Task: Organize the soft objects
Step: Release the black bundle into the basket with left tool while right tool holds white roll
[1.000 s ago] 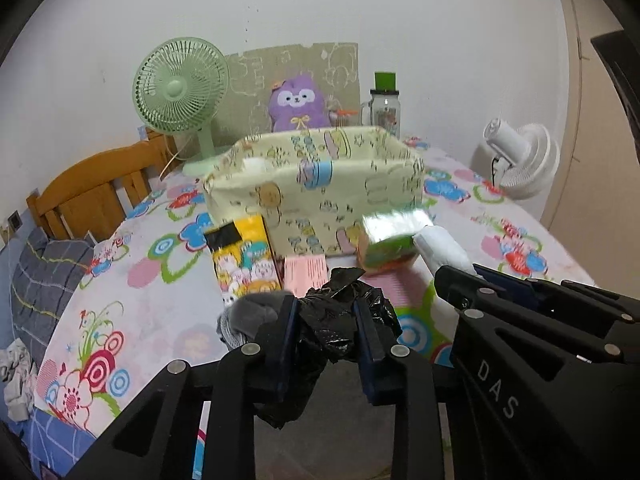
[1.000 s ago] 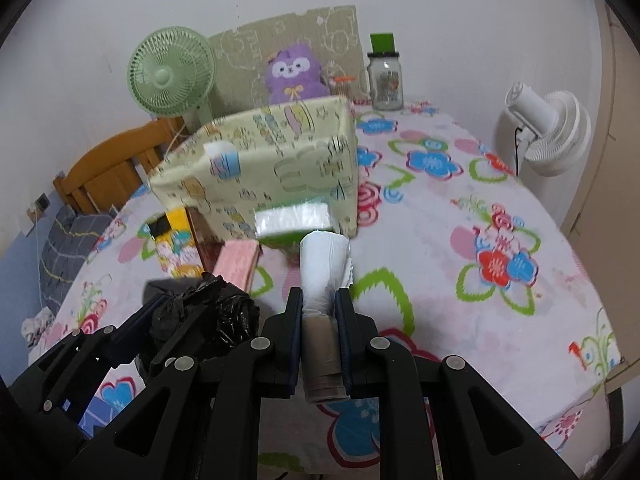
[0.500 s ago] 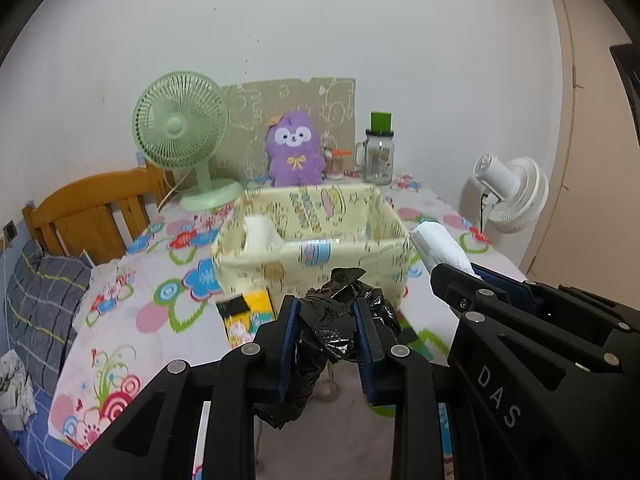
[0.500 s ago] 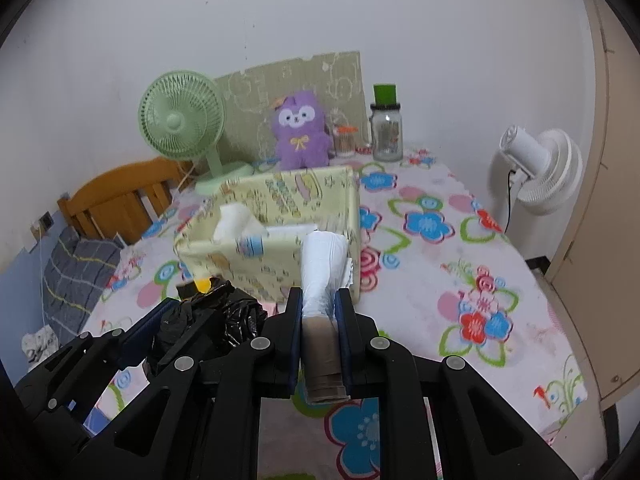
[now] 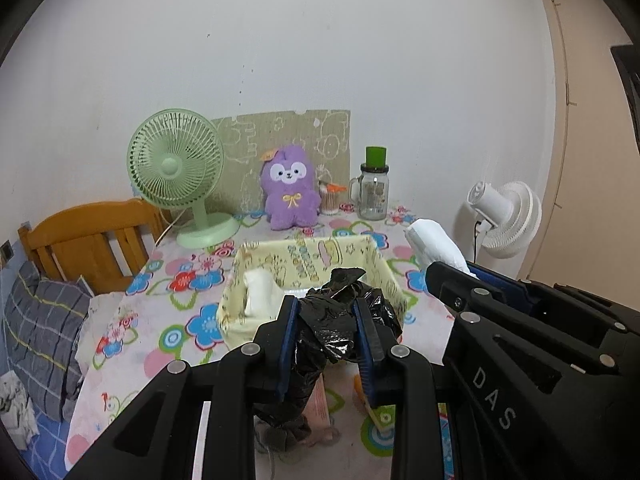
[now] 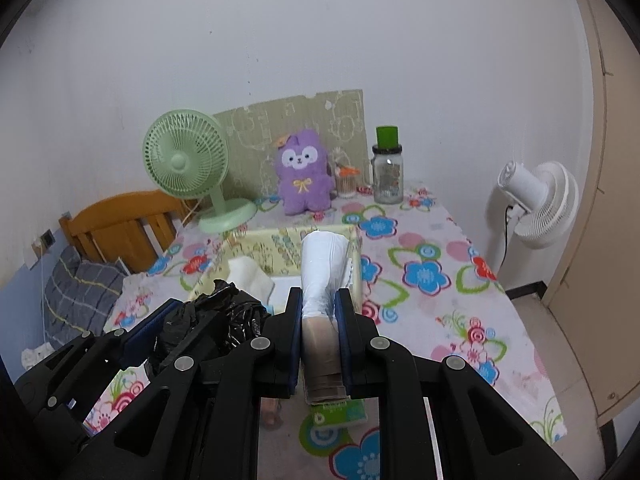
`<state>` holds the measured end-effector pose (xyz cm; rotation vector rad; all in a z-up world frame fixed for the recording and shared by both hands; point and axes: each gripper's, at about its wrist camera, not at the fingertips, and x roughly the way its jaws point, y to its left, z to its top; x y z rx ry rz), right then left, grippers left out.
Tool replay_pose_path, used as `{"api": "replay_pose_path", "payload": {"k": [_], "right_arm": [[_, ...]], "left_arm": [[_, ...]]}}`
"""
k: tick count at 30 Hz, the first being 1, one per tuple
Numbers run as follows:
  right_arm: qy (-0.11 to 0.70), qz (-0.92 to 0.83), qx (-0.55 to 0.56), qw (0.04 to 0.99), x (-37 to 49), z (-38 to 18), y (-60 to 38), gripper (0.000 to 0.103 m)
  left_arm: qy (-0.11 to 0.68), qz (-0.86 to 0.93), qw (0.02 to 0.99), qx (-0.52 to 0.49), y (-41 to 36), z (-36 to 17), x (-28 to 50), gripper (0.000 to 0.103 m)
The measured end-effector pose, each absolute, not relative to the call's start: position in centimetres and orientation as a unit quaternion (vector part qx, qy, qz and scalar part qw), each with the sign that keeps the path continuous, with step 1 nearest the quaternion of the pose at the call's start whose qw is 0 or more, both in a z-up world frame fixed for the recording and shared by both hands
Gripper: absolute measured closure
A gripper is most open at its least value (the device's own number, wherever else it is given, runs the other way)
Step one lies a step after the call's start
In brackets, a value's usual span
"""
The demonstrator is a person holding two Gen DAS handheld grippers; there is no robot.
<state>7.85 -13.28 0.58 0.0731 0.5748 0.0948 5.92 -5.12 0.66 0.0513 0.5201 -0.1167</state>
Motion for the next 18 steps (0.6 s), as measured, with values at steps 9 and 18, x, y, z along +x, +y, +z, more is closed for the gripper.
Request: {"api": "replay_pose_path", "payload": {"k": [9, 18], "right_arm": [[0.279, 0.045, 0.033, 0.959, 10.0, 1.3, -12.8, 0.084], [0.286, 0.051, 0.035, 0.956, 13.1, 1.0, -12.6, 0.084]], "left_arm": [[0.254, -0.059, 0.965, 0.023, -4.7, 1.2, 7.9, 0.077], [0.259, -0.058, 0.964, 0.020, -4.3, 0.9, 10.8, 0.076]]}}
